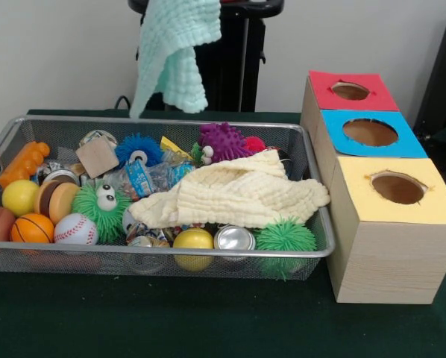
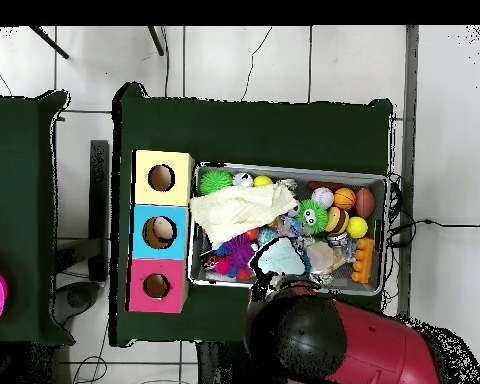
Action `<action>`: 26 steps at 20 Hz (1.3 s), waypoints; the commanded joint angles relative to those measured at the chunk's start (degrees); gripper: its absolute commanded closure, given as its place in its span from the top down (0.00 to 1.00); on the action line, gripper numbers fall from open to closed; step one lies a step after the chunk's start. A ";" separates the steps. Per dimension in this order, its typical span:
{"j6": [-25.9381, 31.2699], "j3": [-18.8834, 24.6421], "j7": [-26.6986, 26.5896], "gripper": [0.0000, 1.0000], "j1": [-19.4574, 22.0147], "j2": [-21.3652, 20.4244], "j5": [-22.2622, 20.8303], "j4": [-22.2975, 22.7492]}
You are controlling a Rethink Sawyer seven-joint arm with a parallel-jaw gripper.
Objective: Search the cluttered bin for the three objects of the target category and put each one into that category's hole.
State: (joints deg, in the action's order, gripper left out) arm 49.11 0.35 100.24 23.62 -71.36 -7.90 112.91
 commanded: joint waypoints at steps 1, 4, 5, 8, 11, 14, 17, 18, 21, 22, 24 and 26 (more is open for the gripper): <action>-4.71 -0.71 11.22 0.00 -1.83 3.81 1.21 4.80; -4.99 -1.02 11.27 0.00 -2.57 4.38 1.79 4.51; -4.69 -1.21 11.14 0.00 -2.75 4.42 1.83 4.23; -3.29 -1.55 10.24 0.00 -3.07 4.89 1.42 3.34; -7.59 -0.57 9.52 0.00 -2.11 6.23 3.65 3.43; -8.38 -0.07 8.02 0.00 -1.51 7.16 4.10 3.63; -7.85 -0.41 7.99 0.00 -1.76 7.94 3.90 2.98; -7.65 -0.59 7.89 0.00 -1.85 7.85 3.93 3.08; -7.54 -0.85 7.73 0.00 -2.01 7.96 4.05 2.99; -7.55 -0.91 7.69 0.00 -2.06 7.97 4.09 2.98; -6.65 -1.13 7.57 1.00 -2.48 8.33 3.34 2.35; -4.82 -1.38 7.46 1.00 -3.20 8.98 1.71 1.14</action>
State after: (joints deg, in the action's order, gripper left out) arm 43.87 -1.20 100.24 20.76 -65.44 -5.34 113.73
